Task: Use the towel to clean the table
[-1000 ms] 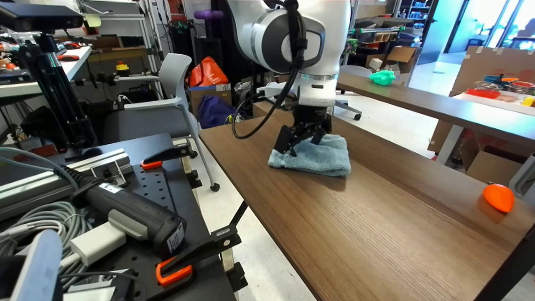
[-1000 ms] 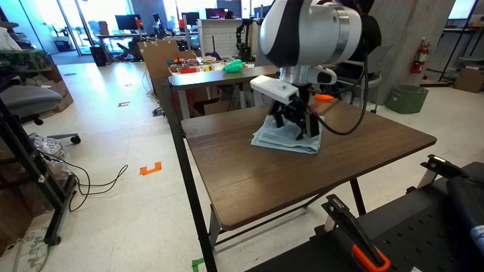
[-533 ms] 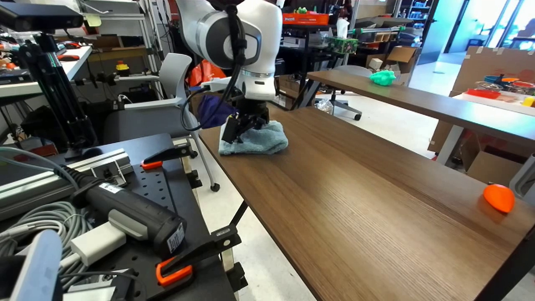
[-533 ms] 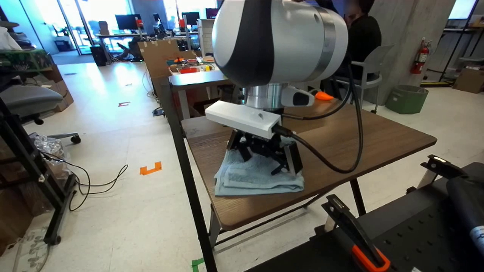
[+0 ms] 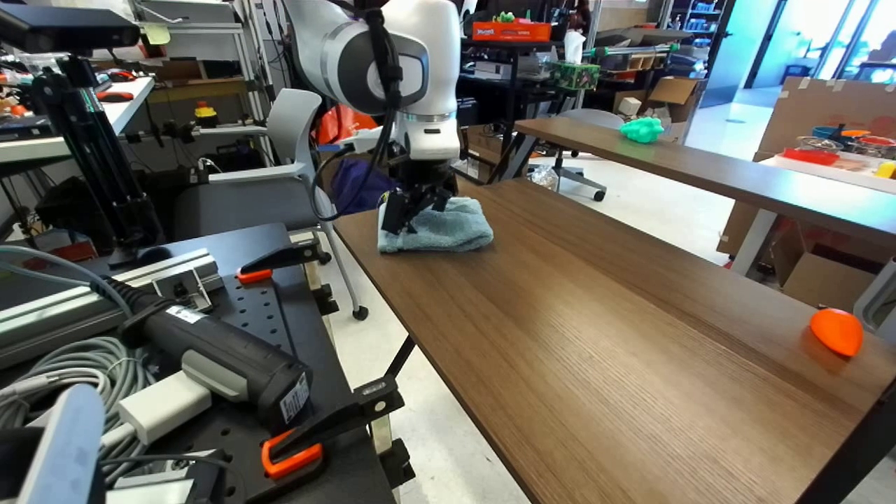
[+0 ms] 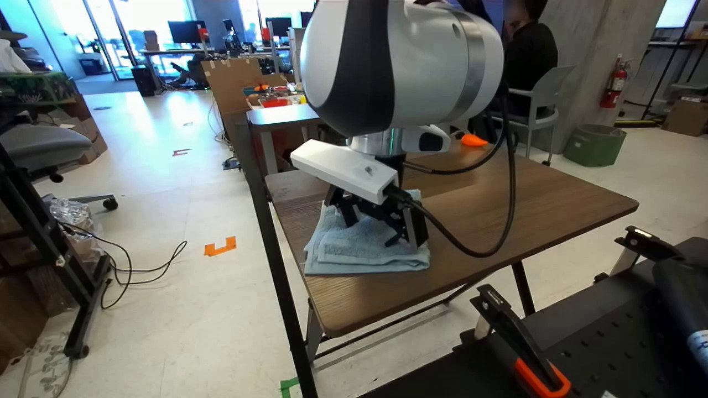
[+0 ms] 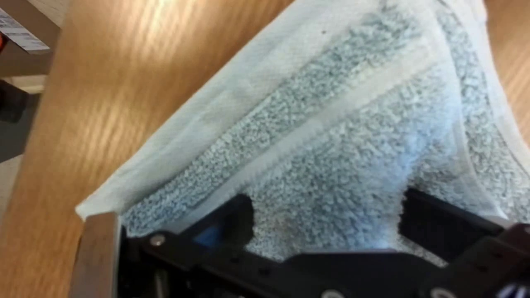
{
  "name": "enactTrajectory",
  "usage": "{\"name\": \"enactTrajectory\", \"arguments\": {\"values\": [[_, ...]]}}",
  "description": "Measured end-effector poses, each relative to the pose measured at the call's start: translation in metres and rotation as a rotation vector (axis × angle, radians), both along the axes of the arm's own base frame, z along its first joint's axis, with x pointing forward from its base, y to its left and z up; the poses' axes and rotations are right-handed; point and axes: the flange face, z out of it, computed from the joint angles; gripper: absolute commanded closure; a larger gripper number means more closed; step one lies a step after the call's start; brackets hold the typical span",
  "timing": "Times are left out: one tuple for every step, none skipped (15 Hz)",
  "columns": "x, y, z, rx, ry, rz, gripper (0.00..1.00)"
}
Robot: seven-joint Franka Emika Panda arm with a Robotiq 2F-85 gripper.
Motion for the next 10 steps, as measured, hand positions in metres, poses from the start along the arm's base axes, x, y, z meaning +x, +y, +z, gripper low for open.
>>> {"name": "enactTrajectory", "arguments": {"values": [[0.012, -0.012, 0.002, -0.003, -0.021, -0.032, 0.0], [0.025, -0.026, 0.005, -0.006, -0.038, -0.066, 0.0], [0.039, -0.042, 0.007, -0.008, -0.056, -0.101, 0.0], [0.052, -0.058, 0.01, -0.01, -0.074, -0.134, 0.0], [0.063, -0.074, 0.013, -0.011, -0.09, -0.163, 0.0], [0.073, -0.089, 0.017, -0.013, -0.1, -0.188, 0.0], [0.079, -0.103, 0.019, -0.016, -0.096, -0.21, 0.0], [0.083, -0.116, 0.022, -0.021, -0.09, -0.229, 0.0], [0.086, -0.13, 0.024, -0.029, -0.089, -0.248, 0.0], [0.088, -0.145, 0.027, -0.039, -0.089, -0.269, 0.0]]}}
